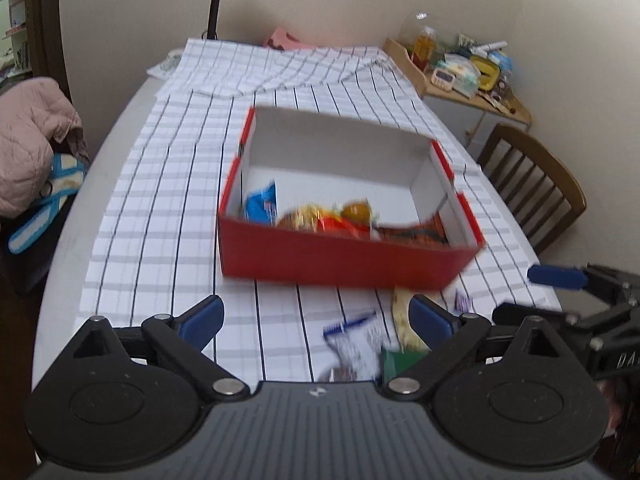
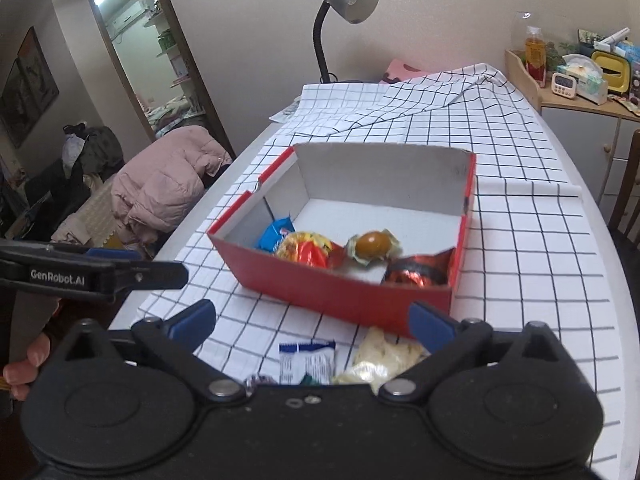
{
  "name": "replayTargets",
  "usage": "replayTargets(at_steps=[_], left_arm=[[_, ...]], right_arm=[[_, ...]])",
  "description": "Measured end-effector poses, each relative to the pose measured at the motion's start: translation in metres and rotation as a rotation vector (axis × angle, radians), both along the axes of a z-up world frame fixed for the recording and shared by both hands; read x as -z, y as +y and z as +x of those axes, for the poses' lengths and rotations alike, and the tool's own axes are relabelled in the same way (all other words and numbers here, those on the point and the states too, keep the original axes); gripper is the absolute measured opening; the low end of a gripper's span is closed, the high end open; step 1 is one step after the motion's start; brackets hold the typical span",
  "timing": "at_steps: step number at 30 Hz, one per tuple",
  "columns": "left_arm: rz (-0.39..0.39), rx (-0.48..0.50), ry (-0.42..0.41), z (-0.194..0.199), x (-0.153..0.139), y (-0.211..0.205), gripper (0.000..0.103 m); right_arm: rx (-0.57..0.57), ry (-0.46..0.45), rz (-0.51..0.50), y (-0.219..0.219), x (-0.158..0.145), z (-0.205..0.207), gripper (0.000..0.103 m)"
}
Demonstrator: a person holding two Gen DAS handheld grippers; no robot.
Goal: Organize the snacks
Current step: 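Withdraw both tools back toward the remaining snacks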
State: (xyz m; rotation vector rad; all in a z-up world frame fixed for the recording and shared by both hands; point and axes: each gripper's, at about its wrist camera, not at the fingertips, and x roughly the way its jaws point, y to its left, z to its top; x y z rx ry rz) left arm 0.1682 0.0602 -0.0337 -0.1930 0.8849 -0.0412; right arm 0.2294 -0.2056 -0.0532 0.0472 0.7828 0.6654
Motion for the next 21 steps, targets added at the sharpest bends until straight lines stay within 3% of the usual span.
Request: replayTargets(at_steps=[5,9,21], left_arm=[[-0.011,-0.005,0.077,-0.019,0.033,-0.010,0.099],[0.021,0.000,0.117,-0.029,0.054,-0.021,0.099],[0.106,0.028,0.166,-0.033,0.092,-0.047,0.099]], right_arm=[[0.029,0.023,-0.008,-0.013,0.018,-0.018,0.103],[0.068,0.035,-0.076,-0.018,0.042,-0.030,0.103],[0.206,0.125,-0.123,-0.036,0.089,-0.020,0.103]])
